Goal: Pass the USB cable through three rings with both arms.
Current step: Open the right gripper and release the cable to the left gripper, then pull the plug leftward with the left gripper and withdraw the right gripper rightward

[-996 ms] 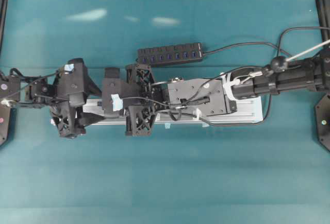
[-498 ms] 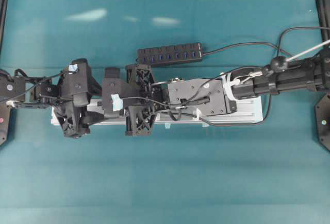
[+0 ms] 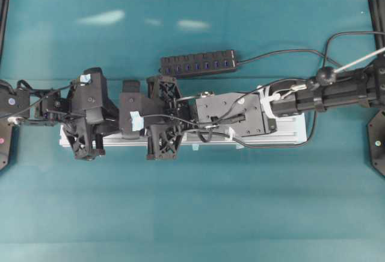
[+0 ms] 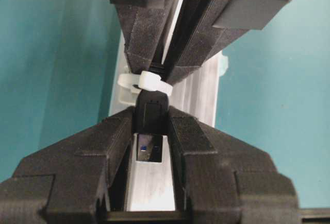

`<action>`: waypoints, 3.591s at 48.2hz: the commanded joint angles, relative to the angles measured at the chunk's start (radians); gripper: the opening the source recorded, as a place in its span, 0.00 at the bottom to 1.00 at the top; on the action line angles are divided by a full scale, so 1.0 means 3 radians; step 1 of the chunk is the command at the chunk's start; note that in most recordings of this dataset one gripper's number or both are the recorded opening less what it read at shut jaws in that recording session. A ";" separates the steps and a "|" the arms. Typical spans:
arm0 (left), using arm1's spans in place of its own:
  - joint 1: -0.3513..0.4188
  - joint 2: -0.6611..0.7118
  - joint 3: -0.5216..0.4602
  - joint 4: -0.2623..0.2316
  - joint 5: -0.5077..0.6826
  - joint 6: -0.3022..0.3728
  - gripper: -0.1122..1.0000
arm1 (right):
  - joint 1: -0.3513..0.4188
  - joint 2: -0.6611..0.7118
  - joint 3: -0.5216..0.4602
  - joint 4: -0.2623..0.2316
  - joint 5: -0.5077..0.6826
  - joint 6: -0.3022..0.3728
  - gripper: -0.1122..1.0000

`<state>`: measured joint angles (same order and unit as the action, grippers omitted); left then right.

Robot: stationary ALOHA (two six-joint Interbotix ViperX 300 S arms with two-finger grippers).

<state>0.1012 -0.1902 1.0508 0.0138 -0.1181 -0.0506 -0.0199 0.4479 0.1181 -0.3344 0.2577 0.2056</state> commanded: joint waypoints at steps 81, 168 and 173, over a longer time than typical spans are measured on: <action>-0.0015 -0.0874 -0.0082 0.0005 0.1130 -0.0015 0.30 | 0.0015 -0.0987 0.0721 0.0015 -0.0051 0.0056 0.88; -0.0010 -0.1064 -0.0230 0.0005 0.1115 0.0005 0.30 | 0.0082 -0.2720 0.2316 0.0010 -0.0772 0.0726 0.75; -0.0015 -0.1064 -0.0230 0.0000 0.1115 0.0005 0.30 | 0.0082 -0.2710 0.2311 0.0010 -0.0772 0.0726 0.75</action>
<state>0.1012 -0.4939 1.0109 0.0138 0.2270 -0.0506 0.0015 -0.3543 0.8237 -0.3329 0.0353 0.4111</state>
